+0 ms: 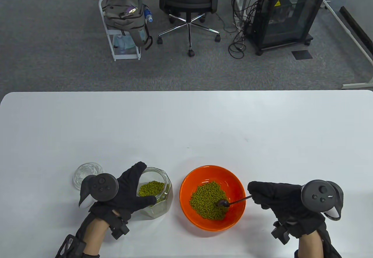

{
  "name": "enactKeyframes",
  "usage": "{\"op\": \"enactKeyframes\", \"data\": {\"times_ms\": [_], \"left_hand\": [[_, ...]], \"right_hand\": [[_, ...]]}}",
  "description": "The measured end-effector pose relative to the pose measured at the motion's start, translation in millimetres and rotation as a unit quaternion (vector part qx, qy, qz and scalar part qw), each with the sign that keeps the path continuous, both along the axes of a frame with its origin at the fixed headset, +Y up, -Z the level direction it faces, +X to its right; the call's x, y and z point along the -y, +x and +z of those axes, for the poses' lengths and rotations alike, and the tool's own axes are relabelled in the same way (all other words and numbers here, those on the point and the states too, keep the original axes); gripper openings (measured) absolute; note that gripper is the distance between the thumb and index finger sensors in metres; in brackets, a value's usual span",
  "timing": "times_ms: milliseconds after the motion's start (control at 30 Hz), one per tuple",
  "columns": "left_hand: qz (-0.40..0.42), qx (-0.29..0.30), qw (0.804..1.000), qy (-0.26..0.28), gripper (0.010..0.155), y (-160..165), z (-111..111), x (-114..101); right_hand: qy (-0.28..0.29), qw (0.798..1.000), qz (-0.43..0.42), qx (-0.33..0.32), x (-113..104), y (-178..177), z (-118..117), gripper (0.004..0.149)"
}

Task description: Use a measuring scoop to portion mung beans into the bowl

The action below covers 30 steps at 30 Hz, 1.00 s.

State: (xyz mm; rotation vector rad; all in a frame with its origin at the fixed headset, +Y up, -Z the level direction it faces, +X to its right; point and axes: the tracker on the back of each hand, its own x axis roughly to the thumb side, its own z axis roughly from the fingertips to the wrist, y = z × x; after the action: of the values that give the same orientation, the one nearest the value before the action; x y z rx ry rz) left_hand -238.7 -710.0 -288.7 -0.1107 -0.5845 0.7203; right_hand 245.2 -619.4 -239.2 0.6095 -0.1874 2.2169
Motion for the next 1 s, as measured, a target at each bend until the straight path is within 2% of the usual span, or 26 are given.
{"op": "enactKeyframes", "data": {"times_ms": [367,500,600,767,900,933,1000], "left_hand": [[-0.003,-0.001,1.0,0.001,0.119,0.1,0.1,-0.2],[-0.001,0.001,1.0,0.0,0.118,-0.1,-0.1,-0.1],[0.001,0.001,1.0,0.001,0.118,0.1,0.2,0.0],[-0.001,0.002,1.0,0.0,0.118,-0.1,0.3,0.1],[-0.002,0.002,1.0,0.001,0.118,-0.1,0.2,0.0],[-0.002,0.003,1.0,0.001,0.117,-0.2,0.2,-0.1],[-0.002,0.003,1.0,0.001,0.118,-0.1,0.3,-0.1]], "right_hand": [[0.031,0.998,-0.058,0.003,-5.4,13.5,2.7,0.041],[0.028,0.993,-0.099,0.06,1.9,18.3,-5.1,0.043],[-0.004,0.984,-0.141,0.112,9.7,26.4,-13.9,0.044],[-0.074,0.963,-0.223,0.134,26.2,38.4,-26.8,0.044],[-0.12,0.936,-0.284,0.17,35.4,45.3,-33.1,0.044],[-0.141,0.923,-0.3,0.195,37.5,47.0,-34.3,0.044],[-0.153,0.915,-0.307,0.213,38.6,48.0,-36.9,0.044]]}}
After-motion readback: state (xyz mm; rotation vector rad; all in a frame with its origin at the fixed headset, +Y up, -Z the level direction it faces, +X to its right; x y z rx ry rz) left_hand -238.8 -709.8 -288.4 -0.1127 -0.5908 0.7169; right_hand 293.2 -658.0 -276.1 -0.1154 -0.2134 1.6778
